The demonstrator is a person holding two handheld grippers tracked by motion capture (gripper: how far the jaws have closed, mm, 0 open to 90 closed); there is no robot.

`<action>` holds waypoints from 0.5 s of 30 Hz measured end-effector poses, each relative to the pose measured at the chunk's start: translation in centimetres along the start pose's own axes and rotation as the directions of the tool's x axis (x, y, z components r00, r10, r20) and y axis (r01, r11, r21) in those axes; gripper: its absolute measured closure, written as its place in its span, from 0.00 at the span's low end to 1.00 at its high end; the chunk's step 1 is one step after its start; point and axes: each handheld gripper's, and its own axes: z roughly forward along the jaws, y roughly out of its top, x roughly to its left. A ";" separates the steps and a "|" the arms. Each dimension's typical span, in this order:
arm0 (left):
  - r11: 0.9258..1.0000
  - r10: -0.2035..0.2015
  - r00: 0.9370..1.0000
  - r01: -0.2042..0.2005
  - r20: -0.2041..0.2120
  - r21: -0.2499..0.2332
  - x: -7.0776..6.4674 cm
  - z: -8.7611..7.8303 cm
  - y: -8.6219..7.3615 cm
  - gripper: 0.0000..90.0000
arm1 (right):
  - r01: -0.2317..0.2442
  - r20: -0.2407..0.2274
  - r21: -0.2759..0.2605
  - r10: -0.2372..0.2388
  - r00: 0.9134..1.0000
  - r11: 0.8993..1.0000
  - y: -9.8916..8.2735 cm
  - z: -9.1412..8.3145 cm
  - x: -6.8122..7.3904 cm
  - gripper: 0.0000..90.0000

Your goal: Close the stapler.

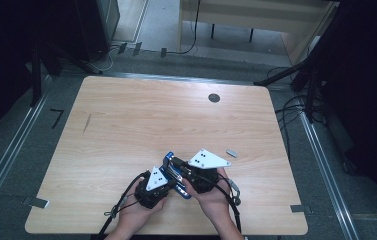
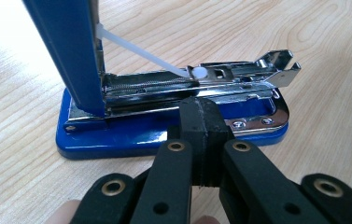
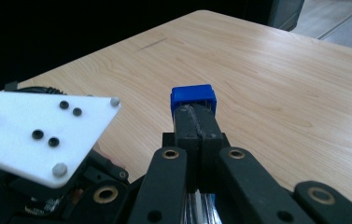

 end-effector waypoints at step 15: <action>1.000 0.009 1.000 -0.009 -0.006 0.000 -0.1 0.0 0.0 1.00 | 0.015 0.001 -0.002 -0.015 1.000 1.000 0.8 1.3 0.2 1.00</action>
